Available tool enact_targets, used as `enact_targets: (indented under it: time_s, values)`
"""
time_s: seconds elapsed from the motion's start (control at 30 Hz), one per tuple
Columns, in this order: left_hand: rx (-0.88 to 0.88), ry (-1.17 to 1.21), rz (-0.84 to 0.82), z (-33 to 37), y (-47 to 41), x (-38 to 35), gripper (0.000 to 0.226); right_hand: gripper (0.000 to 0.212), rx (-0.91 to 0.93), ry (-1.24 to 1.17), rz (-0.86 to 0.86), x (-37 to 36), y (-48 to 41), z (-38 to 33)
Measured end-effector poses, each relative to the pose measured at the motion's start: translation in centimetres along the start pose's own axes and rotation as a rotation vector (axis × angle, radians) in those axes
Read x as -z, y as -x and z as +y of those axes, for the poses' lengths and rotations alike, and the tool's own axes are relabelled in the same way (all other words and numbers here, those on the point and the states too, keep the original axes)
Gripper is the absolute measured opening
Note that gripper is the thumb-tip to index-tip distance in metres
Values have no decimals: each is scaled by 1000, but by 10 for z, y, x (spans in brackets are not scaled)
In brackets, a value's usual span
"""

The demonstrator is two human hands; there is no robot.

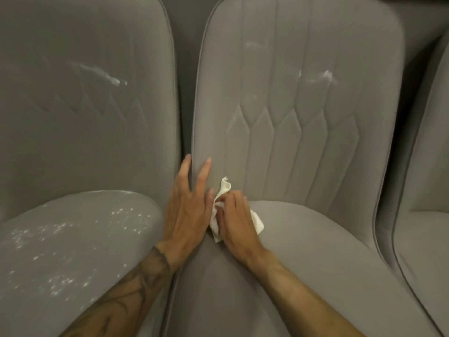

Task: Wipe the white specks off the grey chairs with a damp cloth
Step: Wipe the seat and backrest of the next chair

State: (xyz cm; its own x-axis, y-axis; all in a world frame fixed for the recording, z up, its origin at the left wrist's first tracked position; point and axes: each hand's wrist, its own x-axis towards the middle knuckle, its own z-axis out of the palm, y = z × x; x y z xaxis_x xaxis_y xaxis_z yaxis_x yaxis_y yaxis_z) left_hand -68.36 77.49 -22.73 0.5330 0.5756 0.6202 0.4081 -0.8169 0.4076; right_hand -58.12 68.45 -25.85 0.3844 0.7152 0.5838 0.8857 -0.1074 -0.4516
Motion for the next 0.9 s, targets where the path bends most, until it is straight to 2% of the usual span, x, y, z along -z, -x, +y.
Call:
enact_targets:
  time_s: [0.2,0.33,0.47,0.5,0.63,0.67,0.8,0.9]
  values:
    - [-94,-57,251,16,-89,-6,65,15,130,308,300,56,-92,41]
    - [-122,-105,356,27,-142,0,64,23,313,575,422,121,-158,76]
    - [-185,-140,431,21,-153,-6,62,23,123,669,629,167,-180,116]
    - [-190,-132,441,20,-154,-7,61,23,114,693,626,166,-174,122]
    - [-202,-125,450,18,-155,-10,61,20,285,793,429,168,-149,137]
    - [-203,-127,449,18,-155,-10,61,20,297,809,434,179,-159,137]
    - [-222,-141,456,17,-155,-11,61,25,156,799,677,228,-228,123]
    - [-223,-141,465,16,-155,-12,61,33,56,749,763,216,-233,115]
